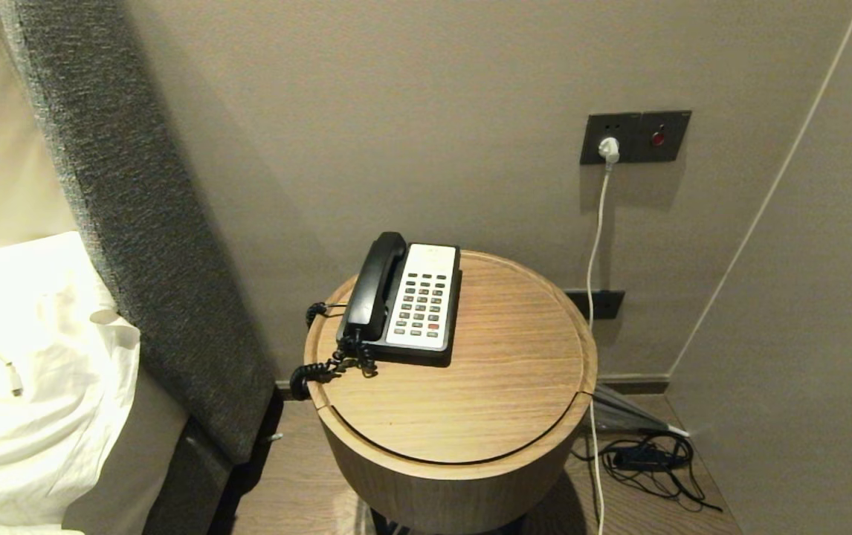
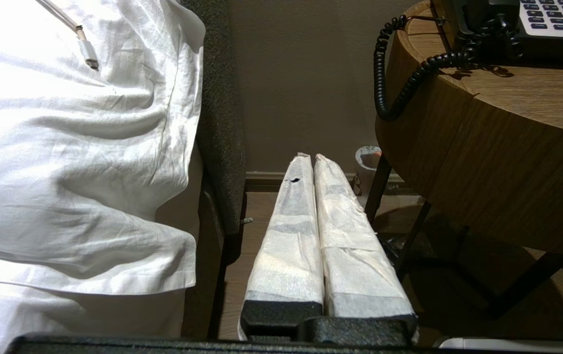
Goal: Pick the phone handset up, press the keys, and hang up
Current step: Pick up the desk phone handset
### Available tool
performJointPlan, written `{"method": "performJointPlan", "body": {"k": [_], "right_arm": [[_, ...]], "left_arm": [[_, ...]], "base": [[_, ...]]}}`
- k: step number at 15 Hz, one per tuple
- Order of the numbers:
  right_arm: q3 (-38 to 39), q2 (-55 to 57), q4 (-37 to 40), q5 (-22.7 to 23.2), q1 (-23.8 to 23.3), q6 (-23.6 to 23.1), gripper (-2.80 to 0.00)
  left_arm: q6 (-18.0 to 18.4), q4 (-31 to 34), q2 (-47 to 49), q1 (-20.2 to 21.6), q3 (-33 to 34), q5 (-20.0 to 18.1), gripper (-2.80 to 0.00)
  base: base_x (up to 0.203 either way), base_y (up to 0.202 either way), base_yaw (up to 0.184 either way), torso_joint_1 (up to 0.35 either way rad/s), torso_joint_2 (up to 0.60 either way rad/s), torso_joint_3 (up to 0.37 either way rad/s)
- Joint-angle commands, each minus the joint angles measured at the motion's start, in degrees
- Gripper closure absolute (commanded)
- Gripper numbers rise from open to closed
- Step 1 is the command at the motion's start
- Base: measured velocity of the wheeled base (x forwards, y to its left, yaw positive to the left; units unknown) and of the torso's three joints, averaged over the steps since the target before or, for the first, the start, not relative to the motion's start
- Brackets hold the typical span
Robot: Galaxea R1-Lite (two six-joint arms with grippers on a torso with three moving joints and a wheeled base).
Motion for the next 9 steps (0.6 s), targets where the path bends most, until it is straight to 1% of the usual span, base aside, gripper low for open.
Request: {"method": "performJointPlan", "body": {"k": [1,9], "right_arm": [[0.0,0.1,-0.1,-0.1,0.0,0.5,0.0],[0.0,0.0,-0.1,-0.1,0.0,0.5,0.0]], "left_arm": [[0.0,0.0,0.1,0.0,0.1,0.0,0.0],[0.0,0.0,0.1,0.0,0.0,0.0,0.0]], "base": [[0.0,0.0,0.0,0.0,0.0,0.0],[0.0,0.0,0.0,0.0,0.0,0.0]]}}
